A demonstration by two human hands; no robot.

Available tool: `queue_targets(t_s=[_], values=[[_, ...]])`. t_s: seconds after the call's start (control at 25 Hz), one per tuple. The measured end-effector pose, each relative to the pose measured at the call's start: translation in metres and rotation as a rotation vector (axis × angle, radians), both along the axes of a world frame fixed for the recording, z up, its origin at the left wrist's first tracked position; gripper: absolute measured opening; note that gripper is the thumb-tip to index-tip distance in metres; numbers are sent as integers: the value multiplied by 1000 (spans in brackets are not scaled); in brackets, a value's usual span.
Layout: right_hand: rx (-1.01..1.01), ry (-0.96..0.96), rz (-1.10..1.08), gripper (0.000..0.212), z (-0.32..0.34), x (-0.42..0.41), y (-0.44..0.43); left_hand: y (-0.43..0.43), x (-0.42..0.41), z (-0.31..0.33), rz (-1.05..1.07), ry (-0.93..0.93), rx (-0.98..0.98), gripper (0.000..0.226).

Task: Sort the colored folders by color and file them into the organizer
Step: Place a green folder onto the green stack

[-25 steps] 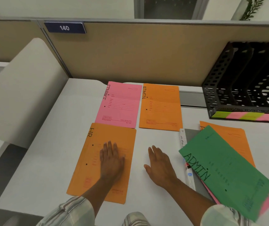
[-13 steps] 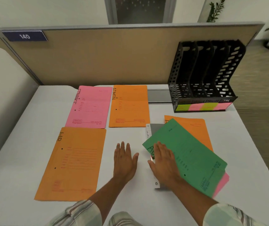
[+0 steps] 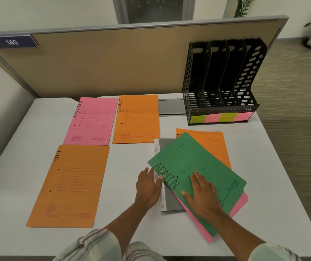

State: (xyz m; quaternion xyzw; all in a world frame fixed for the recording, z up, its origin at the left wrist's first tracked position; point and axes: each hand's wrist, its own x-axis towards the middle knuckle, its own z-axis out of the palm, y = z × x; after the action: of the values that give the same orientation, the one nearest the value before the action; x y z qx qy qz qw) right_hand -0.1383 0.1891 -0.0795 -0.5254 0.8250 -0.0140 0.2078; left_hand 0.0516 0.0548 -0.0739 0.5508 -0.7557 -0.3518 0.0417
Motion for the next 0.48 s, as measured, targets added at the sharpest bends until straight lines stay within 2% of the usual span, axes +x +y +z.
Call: queue_targets(t_s=[0.16, 0.28, 0.4, 0.48], values=[[16, -51, -5, 90, -6, 1, 2, 8, -12, 12, 53, 73, -37, 47], [-10, -71, -30, 89, -6, -1, 0, 19, -28, 27, 132, 245, -106, 36], [-32, -80, -45, 83, -5, -5, -1, 32, -45, 38, 160, 454, 150, 49], [-44, -83, -56, 80, -4, -7, -1, 45, -53, 36, 121, 463, 239, 53]])
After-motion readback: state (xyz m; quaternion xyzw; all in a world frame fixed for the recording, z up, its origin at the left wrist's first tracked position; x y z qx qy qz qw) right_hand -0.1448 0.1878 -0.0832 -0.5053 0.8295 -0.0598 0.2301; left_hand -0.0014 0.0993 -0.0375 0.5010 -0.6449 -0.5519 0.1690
